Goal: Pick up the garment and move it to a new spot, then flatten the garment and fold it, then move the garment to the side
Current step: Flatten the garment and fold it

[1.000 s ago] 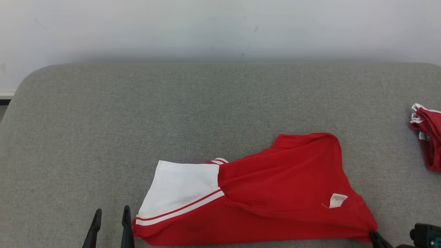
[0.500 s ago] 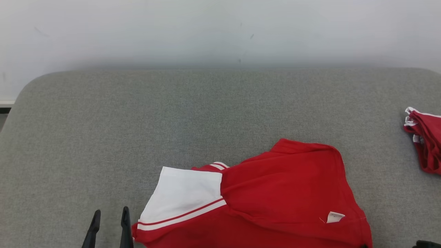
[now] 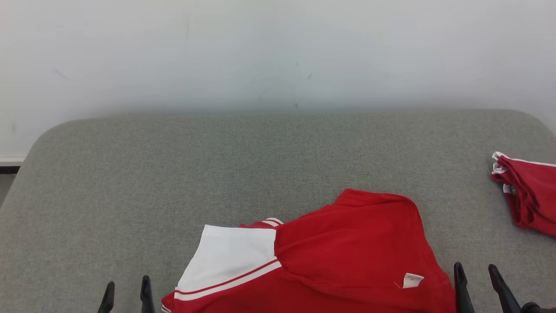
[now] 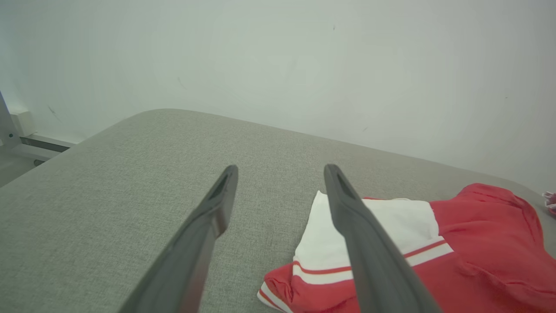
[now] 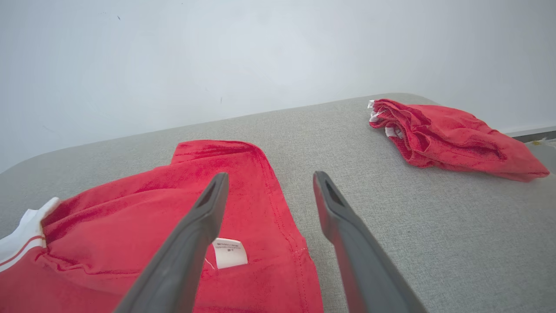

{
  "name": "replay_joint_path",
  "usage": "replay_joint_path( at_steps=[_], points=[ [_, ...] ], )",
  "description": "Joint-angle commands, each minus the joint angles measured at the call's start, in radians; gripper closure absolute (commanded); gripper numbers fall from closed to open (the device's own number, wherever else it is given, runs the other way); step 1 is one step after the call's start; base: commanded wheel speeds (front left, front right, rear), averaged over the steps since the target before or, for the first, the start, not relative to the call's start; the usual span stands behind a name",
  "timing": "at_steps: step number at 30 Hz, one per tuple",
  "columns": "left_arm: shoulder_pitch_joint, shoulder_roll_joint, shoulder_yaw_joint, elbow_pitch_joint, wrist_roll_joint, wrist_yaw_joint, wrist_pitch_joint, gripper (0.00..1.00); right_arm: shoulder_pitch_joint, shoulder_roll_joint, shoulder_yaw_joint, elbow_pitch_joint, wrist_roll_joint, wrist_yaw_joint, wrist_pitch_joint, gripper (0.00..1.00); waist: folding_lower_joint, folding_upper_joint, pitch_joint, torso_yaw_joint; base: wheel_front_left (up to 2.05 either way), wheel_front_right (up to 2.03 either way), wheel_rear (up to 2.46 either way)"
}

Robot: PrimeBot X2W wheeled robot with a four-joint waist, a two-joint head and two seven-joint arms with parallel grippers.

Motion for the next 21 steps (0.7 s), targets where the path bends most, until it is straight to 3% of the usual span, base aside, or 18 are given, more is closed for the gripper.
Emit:
replay_joint_path(
  at_steps=[1,7,21],
  points=[
    [0.003,-0.002,0.004,0.003,0.000,0.004,-0.003,0.00,-0.007,0.000,0.008,0.008,-0.025,-0.003,-0.048,0.00,0.0001,0.0001,-0.022,0.000,0.00,0.00,0.00],
    [-0.017,-0.002,0.035,0.036,0.028,0.009,-0.003,0.00,-0.032,-0.001,0.038,0.083,-0.059,-0.003,-0.176,0.00,0.0001,0.0001,-0.050,0.011,0.00,0.00,0.00],
    [0.013,-0.002,0.050,0.119,0.048,0.000,-0.003,0.00,-0.027,-0.006,0.075,0.177,-0.065,-0.003,-0.222,0.00,0.0001,0.0001,-0.080,0.018,0.00,0.00,0.00]
  ],
)
